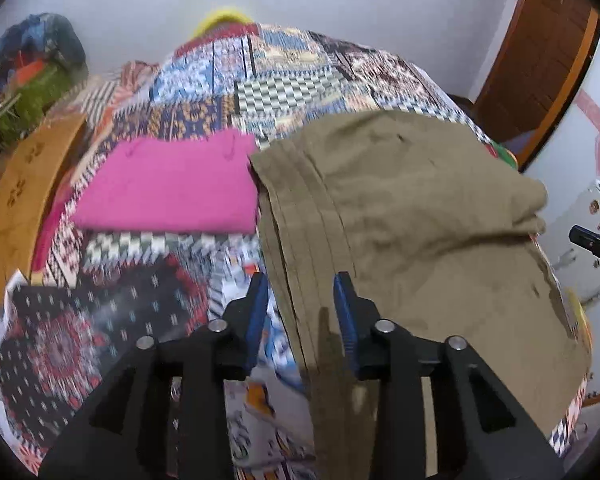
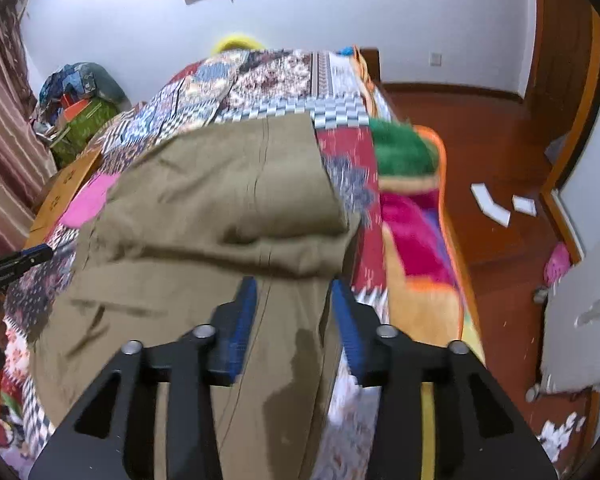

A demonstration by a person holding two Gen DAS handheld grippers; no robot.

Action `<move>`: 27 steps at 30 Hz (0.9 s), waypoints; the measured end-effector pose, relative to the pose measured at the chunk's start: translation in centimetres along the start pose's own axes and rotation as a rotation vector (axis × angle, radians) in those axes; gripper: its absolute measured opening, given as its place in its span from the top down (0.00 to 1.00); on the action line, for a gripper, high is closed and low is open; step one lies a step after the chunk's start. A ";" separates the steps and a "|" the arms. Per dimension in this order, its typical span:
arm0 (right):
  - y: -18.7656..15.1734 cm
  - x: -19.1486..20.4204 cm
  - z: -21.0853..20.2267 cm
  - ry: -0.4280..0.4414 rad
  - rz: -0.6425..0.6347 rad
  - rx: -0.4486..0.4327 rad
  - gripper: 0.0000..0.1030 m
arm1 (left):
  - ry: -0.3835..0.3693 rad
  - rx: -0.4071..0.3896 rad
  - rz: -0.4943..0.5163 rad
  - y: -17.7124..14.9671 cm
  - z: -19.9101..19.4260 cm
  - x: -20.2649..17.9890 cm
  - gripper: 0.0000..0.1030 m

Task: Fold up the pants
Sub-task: 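Move left tool to the elastic waistband while right tool reaches the pant leg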

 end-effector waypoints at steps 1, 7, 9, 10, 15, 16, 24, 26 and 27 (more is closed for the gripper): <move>0.6 0.1 0.3 -0.013 -0.010 -0.017 0.56 | 0.001 -0.004 -0.002 0.7 0.4 0.1 0.62; 3.8 -0.3 2.5 -0.058 -0.036 -0.063 0.43 | -0.023 -0.002 -0.023 4.0 3.9 1.2 0.44; 4.4 -0.5 3.6 -0.072 -0.047 -0.060 0.42 | -0.040 0.023 -0.040 4.5 5.4 1.4 0.36; 4.5 -0.7 3.9 -0.078 -0.050 -0.057 0.42 | -0.044 0.033 -0.049 4.6 6.1 1.5 0.30; 4.3 -1.1 5.7 -0.076 -0.043 -0.022 0.41 | -0.083 0.082 -0.069 3.8 8.9 1.3 0.27; 4.2 -1.2 6.0 -0.068 -0.035 -0.014 0.41 | -0.094 0.086 -0.067 3.7 9.2 1.2 0.27; 2.8 -1.0 7.6 -0.033 -0.020 0.038 0.41 | -0.059 0.077 0.026 2.6 8.8 -0.7 0.57; 2.7 -0.8 7.3 -0.012 -0.023 0.037 0.41 | -0.060 0.058 0.037 2.7 8.2 -0.9 0.60; 2.7 -0.6 7.2 0.008 -0.020 0.037 0.41 | -0.058 0.051 0.043 2.8 7.9 -0.9 0.61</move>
Point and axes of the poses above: each gripper's, at about its wrist camera, not at the fingertips, and z roughly the way its jaws point, x to its left, y to its top, the point moved 7 cm from there along z, roughly the way its jaws point, and after that the axes turned 3 degrees about -y, right-handed, at the moved point
